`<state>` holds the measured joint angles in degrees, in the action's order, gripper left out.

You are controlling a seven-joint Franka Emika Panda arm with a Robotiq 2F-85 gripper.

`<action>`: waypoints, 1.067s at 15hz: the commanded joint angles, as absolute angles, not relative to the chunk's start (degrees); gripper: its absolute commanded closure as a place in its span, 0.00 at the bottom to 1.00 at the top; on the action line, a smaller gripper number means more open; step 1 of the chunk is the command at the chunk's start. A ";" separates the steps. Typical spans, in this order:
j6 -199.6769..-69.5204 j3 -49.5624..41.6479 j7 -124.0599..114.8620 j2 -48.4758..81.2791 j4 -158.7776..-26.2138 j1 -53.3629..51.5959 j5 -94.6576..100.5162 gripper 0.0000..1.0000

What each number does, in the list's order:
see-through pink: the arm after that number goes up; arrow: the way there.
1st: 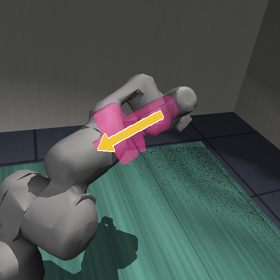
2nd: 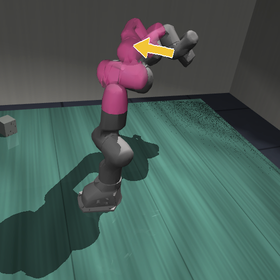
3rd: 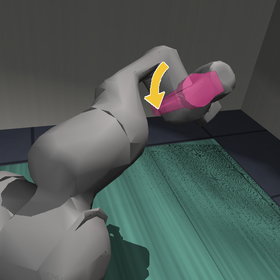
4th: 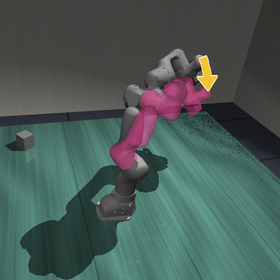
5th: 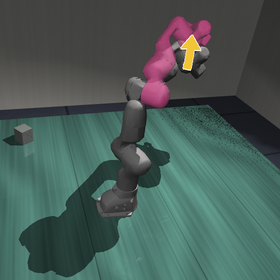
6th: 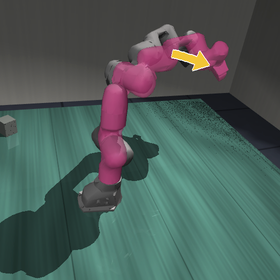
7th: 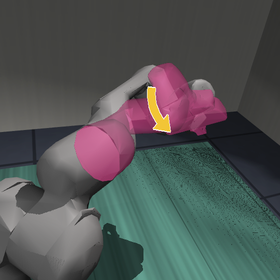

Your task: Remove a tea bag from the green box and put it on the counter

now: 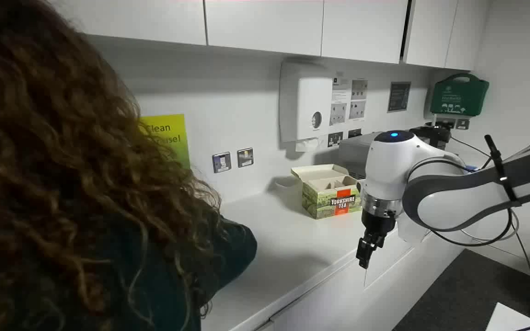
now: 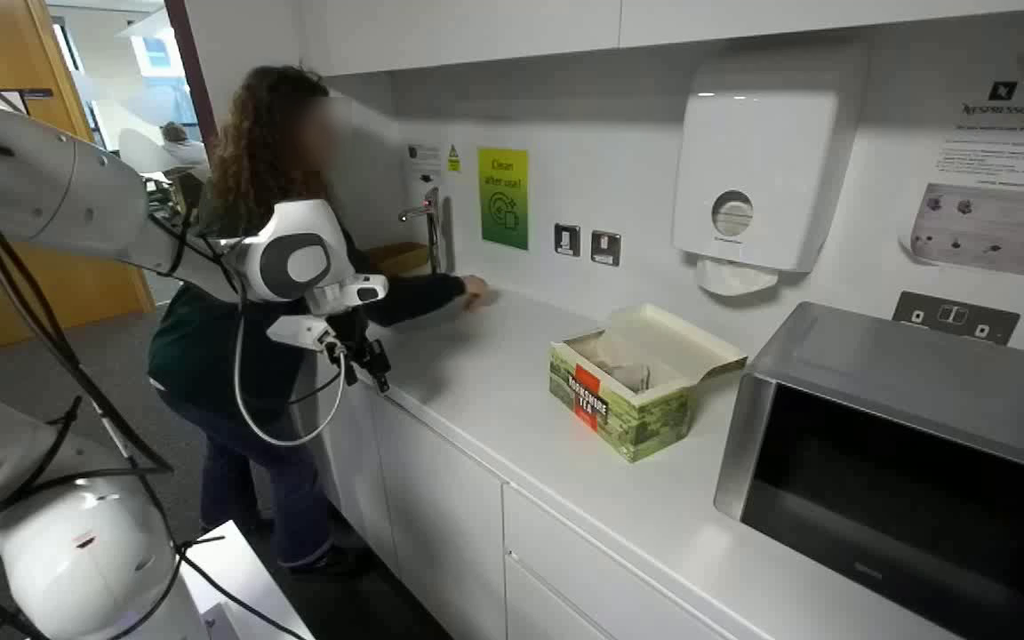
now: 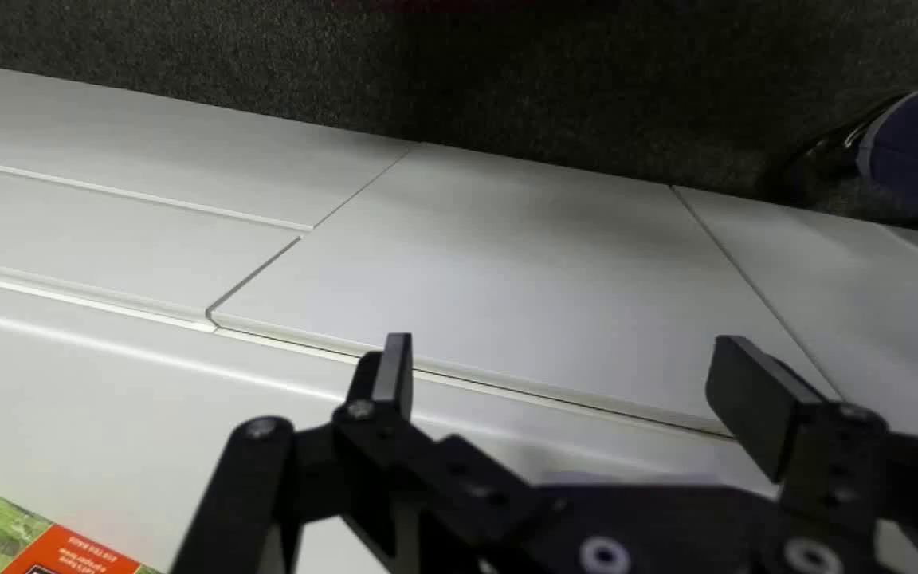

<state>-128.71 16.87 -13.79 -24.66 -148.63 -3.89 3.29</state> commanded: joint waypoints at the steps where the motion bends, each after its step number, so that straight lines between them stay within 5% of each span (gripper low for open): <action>1: -128.54 15.54 -14.35 -24.49 -148.54 -5.26 4.03 0.00; 16: -136.49 12.29 -19.76 -26.80 -149.34 -2.44 2.67 0.00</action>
<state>-132.45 14.79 -17.15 -24.81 -148.62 -3.53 3.25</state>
